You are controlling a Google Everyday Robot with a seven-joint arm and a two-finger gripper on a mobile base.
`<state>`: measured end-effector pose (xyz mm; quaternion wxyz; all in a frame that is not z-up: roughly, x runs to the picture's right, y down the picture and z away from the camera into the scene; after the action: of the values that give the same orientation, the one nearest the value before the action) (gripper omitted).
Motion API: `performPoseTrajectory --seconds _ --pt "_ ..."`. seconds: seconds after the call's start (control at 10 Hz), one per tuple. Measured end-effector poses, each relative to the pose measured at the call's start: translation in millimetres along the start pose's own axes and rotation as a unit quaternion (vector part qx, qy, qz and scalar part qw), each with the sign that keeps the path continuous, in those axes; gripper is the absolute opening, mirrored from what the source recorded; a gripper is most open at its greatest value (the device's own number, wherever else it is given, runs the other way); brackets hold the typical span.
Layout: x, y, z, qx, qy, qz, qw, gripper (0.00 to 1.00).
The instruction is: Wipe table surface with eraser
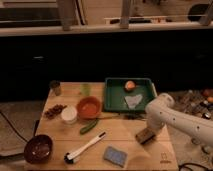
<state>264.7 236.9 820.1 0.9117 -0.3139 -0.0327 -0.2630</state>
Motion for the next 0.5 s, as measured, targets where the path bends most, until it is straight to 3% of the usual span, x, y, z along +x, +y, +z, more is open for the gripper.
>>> performPoseTrajectory --seconds 0.3,0.5 --pt "-33.7 -16.6 -8.5 0.031 -0.028 -0.025 0.9988 0.00" --pt "-36.4 -11.0 -12.7 0.038 -0.037 -0.028 0.9982 0.00"
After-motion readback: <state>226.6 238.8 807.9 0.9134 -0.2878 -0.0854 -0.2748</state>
